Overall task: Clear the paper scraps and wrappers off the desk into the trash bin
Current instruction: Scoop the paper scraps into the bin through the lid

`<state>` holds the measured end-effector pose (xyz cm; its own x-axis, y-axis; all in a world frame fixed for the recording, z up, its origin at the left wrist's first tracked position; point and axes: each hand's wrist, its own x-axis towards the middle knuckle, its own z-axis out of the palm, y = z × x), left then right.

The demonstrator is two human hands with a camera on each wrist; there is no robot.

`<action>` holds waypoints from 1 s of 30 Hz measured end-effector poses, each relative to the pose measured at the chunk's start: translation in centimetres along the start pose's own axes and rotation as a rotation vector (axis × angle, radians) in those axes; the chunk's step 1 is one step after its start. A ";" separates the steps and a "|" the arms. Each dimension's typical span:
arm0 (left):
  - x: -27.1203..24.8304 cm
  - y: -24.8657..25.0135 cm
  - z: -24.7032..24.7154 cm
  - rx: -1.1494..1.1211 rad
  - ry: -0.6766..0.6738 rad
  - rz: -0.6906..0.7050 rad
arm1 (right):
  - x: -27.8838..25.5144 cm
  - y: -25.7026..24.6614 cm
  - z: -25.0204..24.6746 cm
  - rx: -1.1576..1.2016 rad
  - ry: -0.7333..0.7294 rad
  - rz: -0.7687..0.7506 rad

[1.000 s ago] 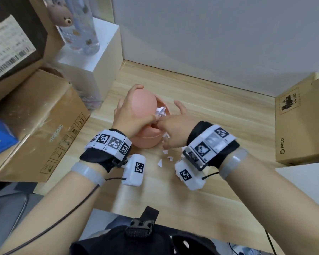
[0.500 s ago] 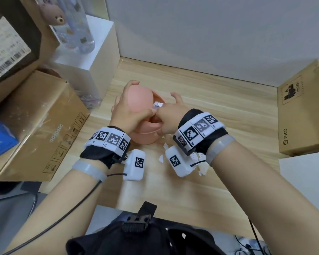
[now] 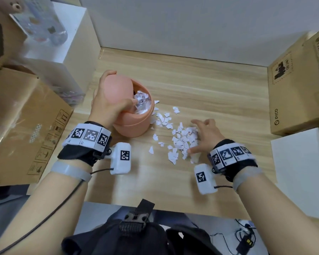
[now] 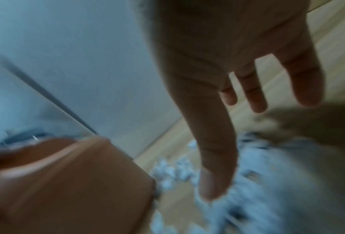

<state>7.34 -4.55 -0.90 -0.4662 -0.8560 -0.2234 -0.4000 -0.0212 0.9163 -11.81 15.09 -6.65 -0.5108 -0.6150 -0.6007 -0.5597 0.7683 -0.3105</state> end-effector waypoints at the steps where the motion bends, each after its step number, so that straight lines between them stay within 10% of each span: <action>1: 0.0 -0.1 0.1 -0.009 0.002 0.006 | -0.2 0.7 1.2 -0.070 -0.029 0.052; 22: 0.6 -1.0 0.0 -0.071 0.013 0.065 | 3.8 -3.7 6.9 0.019 0.186 -0.284; 30: 0.4 -0.3 -0.3 -0.015 -0.008 0.046 | 4.2 -4.3 4.1 0.127 0.104 -0.148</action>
<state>7.51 -5.03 -1.18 -0.4903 -0.8519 -0.1840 -0.3661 0.0097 0.9305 -8.87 9.97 -10.83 -0.4976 -0.7327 -0.4642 -0.5504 0.6804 -0.4839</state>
